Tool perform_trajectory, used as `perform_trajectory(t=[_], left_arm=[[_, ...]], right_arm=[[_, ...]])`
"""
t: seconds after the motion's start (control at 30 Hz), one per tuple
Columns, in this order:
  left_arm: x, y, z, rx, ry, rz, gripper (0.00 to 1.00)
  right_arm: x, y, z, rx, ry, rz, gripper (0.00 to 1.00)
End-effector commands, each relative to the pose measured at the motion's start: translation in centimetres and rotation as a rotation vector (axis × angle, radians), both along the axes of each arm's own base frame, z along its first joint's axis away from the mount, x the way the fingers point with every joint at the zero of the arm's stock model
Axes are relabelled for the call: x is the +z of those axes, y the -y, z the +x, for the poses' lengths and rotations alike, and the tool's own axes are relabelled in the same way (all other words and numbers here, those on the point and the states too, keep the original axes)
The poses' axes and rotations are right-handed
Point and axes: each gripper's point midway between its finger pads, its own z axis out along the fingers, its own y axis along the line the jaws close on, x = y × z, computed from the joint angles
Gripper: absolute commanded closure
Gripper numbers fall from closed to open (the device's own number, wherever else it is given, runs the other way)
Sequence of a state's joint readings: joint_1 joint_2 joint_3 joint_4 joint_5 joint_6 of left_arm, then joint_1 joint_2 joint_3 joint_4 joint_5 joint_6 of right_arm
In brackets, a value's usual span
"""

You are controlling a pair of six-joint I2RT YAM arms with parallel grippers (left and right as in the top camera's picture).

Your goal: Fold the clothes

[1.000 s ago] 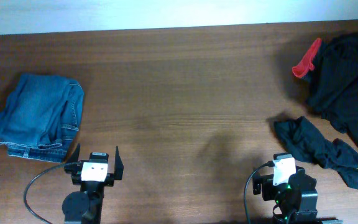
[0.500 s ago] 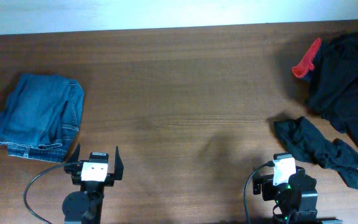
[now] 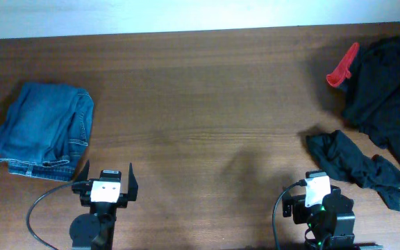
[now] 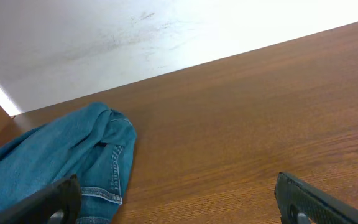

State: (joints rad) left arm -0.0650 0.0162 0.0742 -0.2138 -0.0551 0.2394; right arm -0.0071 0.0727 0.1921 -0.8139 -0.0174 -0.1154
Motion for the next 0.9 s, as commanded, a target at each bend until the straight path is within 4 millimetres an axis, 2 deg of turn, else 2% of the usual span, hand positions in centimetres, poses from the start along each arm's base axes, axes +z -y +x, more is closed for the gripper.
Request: perform_trajectory(t=[0.0, 0.23, 0.4, 0.47, 0.57, 0.77, 0.87], left_arm=[[-0.1, 0.1, 0.0, -0.008, 0.005, -0.012, 0.01], [-0.1, 0.1, 0.0, -0.008, 0.005, -0.012, 0.01], [-0.1, 0.2, 0.0, -0.009, 0.005, -0.013, 0.01], [-0.1, 0.2, 0.0, -0.013, 0.005, -0.014, 0.01], [-0.3, 1.4, 0.0, -0.076, -0.003, -0.047, 0.01], [-0.2, 4.1, -0.4, -0.223, -0.021, -0.148, 0.01], [0.5, 4.9, -0.6, -0.267, -0.007, -0.198, 0.01]], right_arm=[[-0.2, 0.1, 0.0, -0.008, 0.000, 0.004, 0.01], [-0.2, 0.6, 0.0, -0.017, 0.001, -0.034, 0.01], [2.1, 0.4, 1.7, 0.023, 0.118, -0.066, 0.01], [3.9, -0.7, 2.8, 0.069, 0.205, -0.023, 0.01], [6.0, -3.1, 3.4, 0.190, 0.297, 0.047, 0.01], [9.2, -8.1, 2.6, 0.471, 0.417, 0.184, 0.01], [10.4, -9.7, 1.9, 0.569, 0.457, 0.223, 0.01]])
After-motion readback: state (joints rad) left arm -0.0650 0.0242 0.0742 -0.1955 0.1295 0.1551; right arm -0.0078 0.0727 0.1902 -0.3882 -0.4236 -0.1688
